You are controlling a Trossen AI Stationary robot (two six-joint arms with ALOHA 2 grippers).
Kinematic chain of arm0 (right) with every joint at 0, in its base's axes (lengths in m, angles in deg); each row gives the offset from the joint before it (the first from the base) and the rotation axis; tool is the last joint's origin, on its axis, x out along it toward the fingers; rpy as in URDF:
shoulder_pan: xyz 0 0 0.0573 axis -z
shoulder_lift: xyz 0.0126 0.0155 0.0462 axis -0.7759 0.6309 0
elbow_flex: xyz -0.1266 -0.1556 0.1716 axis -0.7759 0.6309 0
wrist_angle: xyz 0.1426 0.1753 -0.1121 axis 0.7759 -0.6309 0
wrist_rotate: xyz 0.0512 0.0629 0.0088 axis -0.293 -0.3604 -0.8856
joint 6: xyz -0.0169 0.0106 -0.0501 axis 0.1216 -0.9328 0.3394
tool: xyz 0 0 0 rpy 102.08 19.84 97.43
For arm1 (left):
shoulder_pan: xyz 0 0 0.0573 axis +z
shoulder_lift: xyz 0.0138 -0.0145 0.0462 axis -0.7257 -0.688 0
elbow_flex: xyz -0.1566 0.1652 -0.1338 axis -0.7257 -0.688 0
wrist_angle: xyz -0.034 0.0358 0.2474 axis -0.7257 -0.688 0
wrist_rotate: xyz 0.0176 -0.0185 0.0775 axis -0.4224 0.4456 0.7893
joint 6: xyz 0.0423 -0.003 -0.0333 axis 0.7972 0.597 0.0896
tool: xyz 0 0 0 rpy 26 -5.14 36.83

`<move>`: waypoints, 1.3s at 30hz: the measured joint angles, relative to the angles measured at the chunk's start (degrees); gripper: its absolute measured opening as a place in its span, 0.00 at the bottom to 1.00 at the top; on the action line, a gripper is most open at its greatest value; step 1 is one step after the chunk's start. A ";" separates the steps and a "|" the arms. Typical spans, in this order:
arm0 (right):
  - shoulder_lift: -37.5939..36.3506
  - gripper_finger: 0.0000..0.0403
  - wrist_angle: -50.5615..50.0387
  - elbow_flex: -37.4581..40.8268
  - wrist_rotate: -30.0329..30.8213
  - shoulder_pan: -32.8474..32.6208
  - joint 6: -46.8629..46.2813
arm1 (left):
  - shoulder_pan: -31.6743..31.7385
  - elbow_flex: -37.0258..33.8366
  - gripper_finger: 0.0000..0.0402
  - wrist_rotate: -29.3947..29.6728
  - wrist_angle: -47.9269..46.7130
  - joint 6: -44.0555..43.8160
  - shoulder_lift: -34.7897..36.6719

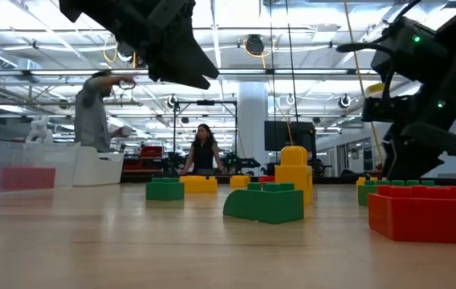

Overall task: Sort & place blocks by color
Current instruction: Put the yellow game piece into the black bin

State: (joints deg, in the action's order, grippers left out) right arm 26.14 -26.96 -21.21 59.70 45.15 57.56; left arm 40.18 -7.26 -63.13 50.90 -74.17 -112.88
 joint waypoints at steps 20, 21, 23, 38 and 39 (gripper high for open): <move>0.34 0.30 18.52 2.50 -0.23 0.02 13.30 | -1.39 0.02 0.64 -0.64 3.68 1.78 0.00; 0.34 0.30 20.64 2.50 -0.26 0.02 14.35 | -1.58 0.02 0.64 -0.63 4.37 2.11 0.00; 0.29 0.30 26.40 2.50 -0.29 0.02 17.09 | -1.93 0.02 0.64 -0.65 5.51 2.82 0.00; -0.43 0.30 51.84 -1.88 -9.08 0.00 30.65 | -2.34 0.02 0.64 -0.61 12.21 4.46 0.00; -0.41 0.30 50.46 -2.85 -9.28 0.00 31.35 | -2.43 0.04 0.64 -0.61 12.63 4.80 -0.01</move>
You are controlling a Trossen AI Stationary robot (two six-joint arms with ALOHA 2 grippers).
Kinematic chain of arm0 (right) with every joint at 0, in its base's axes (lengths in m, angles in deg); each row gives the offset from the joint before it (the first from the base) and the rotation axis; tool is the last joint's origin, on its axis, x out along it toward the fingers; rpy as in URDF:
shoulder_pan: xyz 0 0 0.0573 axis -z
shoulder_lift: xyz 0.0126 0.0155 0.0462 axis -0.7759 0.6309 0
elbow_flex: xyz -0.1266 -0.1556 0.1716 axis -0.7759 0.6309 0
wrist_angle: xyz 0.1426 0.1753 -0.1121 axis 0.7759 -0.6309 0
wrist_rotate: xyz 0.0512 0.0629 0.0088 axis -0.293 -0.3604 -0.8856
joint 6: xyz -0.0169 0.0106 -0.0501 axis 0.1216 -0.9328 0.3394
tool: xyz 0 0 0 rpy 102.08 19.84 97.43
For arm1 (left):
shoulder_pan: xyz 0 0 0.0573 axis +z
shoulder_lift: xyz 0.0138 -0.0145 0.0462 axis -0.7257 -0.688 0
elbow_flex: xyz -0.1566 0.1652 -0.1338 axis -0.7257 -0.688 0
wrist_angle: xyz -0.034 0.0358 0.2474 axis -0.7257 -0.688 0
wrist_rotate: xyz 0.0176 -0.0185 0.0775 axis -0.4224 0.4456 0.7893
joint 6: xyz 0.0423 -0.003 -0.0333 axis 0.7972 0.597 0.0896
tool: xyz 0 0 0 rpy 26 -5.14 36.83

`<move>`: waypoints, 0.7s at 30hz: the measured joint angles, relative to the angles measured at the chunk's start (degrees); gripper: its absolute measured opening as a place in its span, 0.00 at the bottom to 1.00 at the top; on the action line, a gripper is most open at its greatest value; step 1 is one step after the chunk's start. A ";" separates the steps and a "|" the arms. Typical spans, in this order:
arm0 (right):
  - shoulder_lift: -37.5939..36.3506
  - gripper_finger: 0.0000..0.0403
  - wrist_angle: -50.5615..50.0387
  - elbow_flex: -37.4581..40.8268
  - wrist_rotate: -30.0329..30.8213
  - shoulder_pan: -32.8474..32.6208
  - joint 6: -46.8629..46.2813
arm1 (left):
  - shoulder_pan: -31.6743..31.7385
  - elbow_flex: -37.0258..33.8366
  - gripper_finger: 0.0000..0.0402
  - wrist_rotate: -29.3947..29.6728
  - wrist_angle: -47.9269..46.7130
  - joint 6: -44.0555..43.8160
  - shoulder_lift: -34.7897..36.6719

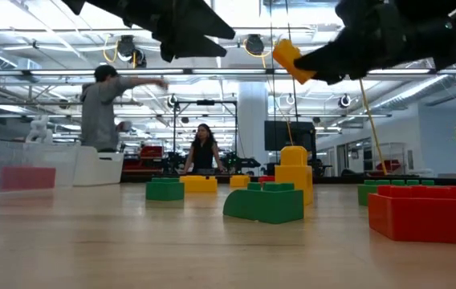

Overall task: Sort & place blocks by color
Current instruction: Put the yellow game piece into the black bin

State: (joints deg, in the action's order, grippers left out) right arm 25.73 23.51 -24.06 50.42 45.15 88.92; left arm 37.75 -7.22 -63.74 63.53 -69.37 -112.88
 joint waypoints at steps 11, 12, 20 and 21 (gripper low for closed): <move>1.13 0.30 -3.11 -6.80 -0.13 0.00 4.85 | 0.04 0.02 0.73 -4.87 6.26 4.63 -1.83; 1.54 0.30 -3.26 -6.88 -0.13 -0.02 4.88 | 0.04 0.04 0.74 -4.87 6.92 4.66 -1.77; 5.79 0.30 0.32 -7.13 -0.51 -0.75 5.18 | 1.42 0.15 0.79 -4.60 8.27 4.16 -3.42; 6.22 0.30 0.69 -7.31 -1.24 -0.74 5.06 | 1.46 0.05 0.79 -4.78 7.58 4.12 -3.66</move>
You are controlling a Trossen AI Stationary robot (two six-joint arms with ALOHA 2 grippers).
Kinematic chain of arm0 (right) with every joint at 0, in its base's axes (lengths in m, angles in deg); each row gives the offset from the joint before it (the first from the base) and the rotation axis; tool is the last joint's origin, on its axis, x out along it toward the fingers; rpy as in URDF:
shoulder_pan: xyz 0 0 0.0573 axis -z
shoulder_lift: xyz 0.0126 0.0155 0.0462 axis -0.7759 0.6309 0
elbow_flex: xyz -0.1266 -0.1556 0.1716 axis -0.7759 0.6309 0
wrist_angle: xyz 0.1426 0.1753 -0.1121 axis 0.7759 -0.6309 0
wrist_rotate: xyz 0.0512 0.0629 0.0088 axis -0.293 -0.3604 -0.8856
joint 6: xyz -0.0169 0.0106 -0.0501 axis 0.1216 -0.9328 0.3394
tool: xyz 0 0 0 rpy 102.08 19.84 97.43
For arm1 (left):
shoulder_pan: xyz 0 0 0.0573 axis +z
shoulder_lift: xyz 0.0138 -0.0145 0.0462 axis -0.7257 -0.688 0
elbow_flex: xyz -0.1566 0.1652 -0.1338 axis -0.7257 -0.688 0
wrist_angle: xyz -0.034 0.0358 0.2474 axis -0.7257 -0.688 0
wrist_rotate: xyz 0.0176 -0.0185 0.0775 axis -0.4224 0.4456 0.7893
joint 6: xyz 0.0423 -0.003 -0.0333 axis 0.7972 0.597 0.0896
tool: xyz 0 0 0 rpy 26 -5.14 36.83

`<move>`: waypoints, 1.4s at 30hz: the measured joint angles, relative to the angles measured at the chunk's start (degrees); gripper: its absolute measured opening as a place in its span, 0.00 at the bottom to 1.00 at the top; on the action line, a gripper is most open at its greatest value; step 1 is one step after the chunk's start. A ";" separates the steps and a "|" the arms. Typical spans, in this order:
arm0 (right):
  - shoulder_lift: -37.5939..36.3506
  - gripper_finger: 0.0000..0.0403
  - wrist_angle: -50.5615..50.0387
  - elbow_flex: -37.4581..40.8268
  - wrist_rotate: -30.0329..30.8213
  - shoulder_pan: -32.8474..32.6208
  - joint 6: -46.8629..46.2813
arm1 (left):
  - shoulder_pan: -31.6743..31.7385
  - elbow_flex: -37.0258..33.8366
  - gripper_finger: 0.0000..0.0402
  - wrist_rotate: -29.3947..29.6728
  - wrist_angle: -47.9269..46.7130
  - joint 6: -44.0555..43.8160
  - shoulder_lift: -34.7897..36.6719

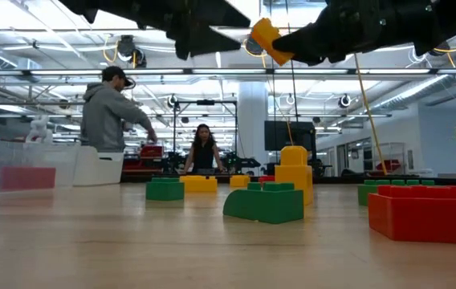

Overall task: Sort & place blocks by color
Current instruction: Put the yellow game piece into the black bin

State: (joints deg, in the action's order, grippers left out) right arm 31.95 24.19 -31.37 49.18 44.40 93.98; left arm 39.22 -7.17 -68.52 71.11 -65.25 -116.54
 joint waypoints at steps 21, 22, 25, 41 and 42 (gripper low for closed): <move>6.19 0.30 -0.09 -4.06 -1.92 0.00 -0.36 | -1.14 -0.03 0.81 -2.76 3.26 0.50 -2.85; 6.19 0.30 -0.07 -4.06 -1.91 0.00 -0.36 | -1.14 -0.03 0.81 -2.76 3.15 0.50 -2.85; 6.19 0.30 -0.08 -4.06 -1.91 0.00 -0.42 | -1.14 -0.03 0.81 -2.75 3.17 0.50 -2.85; 6.16 0.30 -1.18 -4.05 -1.86 0.02 -0.84 | -1.44 -0.08 0.66 -0.81 8.54 1.46 -7.61; 6.18 0.30 -1.36 -4.04 -1.86 0.02 -0.84 | -1.44 -0.07 0.63 -0.81 8.97 1.74 -7.61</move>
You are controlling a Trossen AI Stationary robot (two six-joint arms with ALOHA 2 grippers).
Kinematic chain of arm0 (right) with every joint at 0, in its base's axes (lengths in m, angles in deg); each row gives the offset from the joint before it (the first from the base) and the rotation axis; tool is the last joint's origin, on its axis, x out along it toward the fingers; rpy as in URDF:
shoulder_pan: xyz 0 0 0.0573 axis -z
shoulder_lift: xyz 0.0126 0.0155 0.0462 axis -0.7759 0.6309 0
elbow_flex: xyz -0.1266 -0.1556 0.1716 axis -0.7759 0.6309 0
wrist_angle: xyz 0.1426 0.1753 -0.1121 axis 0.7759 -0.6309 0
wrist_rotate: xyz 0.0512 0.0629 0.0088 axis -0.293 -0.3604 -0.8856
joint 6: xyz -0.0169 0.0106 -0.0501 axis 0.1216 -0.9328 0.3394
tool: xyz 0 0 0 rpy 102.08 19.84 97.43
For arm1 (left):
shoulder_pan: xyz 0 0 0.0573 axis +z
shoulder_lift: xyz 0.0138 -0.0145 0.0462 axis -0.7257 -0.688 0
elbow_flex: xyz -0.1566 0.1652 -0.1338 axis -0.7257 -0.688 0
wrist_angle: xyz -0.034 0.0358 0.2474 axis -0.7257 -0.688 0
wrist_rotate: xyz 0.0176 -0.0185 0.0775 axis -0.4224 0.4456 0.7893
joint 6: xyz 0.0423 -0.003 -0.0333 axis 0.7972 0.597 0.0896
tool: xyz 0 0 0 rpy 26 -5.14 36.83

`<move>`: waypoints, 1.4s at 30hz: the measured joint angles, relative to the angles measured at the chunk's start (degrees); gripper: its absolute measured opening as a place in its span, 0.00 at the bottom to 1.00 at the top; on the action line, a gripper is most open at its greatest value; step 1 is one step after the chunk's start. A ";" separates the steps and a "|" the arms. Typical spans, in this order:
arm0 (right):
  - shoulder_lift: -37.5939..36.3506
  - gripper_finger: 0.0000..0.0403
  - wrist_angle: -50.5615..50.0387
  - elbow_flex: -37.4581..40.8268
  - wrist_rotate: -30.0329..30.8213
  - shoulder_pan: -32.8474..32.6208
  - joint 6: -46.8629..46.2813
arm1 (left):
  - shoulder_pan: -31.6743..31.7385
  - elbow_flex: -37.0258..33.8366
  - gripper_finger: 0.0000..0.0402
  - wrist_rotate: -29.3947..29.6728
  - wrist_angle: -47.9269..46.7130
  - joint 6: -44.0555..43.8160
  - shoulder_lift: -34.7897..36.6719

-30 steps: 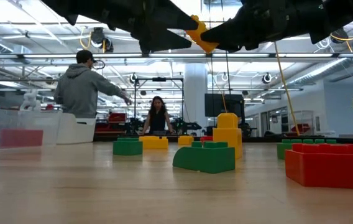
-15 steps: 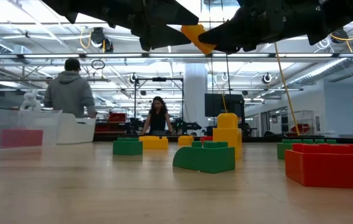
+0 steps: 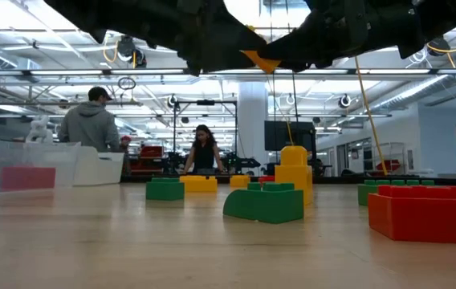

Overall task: Sort & place blocks by color
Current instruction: Put the yellow game piece into the black bin

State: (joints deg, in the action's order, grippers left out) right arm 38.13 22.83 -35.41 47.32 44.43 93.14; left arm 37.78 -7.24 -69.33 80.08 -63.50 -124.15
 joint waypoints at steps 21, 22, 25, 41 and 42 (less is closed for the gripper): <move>-0.05 0.50 -2.95 0.00 4.63 0.09 -3.24 | -0.09 0.02 0.37 1.73 1.19 2.32 0.00; -0.05 0.53 -3.96 0.00 5.32 0.07 -3.54 | -0.10 0.02 0.36 1.50 1.27 2.30 0.00; 0.04 0.58 -5.84 0.09 6.24 0.09 -3.96 | -0.35 0.07 0.36 1.50 1.15 2.36 0.66; 0.01 0.59 -12.03 0.09 6.60 2.08 -3.15 | -5.96 0.09 0.36 10.29 -24.30 -9.03 12.37; 0.01 0.59 -12.11 0.09 6.58 2.18 -3.03 | -6.82 0.09 0.36 10.29 -27.39 -11.94 13.45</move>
State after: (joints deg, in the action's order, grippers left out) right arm 38.15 10.71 -35.32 53.90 46.60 90.11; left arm 30.96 -7.15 -59.04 52.68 -75.45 -110.70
